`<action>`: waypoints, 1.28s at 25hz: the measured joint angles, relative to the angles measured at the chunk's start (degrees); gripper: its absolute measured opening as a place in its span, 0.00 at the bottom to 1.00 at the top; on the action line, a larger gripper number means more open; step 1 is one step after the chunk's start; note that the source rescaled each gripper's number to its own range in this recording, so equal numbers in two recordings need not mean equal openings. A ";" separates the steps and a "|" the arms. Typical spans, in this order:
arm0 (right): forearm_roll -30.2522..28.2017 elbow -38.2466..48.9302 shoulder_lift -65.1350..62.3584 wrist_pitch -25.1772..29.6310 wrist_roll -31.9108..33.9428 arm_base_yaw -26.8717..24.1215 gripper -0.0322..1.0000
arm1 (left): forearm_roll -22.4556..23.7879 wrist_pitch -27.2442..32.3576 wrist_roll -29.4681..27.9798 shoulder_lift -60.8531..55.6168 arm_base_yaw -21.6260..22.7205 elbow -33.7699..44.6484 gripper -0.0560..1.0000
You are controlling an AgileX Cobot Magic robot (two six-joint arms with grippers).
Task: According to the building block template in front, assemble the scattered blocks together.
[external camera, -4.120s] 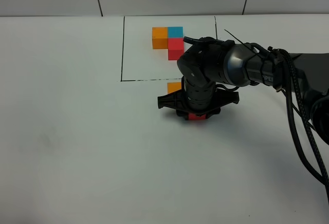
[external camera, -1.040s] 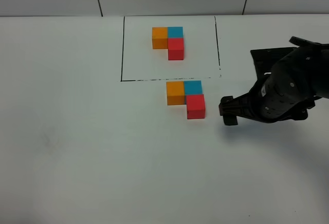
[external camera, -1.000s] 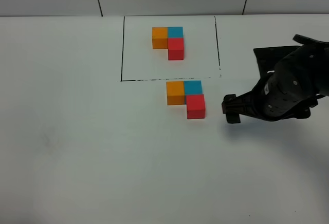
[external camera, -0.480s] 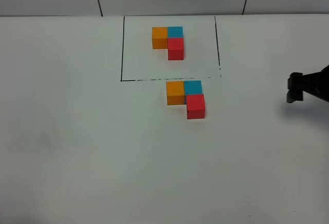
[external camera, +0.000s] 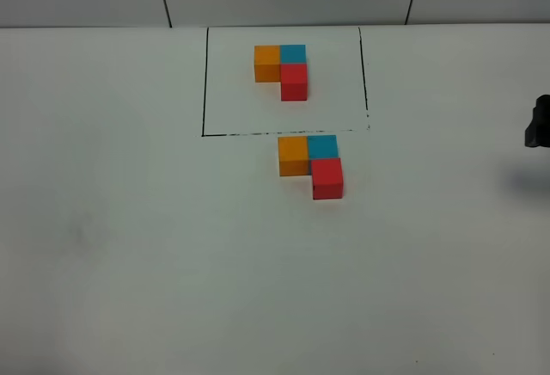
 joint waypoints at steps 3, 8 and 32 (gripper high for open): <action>-2.71 0.19 -6.47 6.75 -0.37 0.00 1.00 | 0.00 0.00 0.00 0.00 0.00 0.00 0.91; -3.67 5.26 -20.95 9.82 -0.37 0.26 1.00 | 0.00 0.00 0.00 0.00 0.00 0.00 0.91; -1.50 19.00 -69.52 26.92 4.95 8.65 1.00 | 0.00 0.00 0.00 0.00 0.00 0.00 0.91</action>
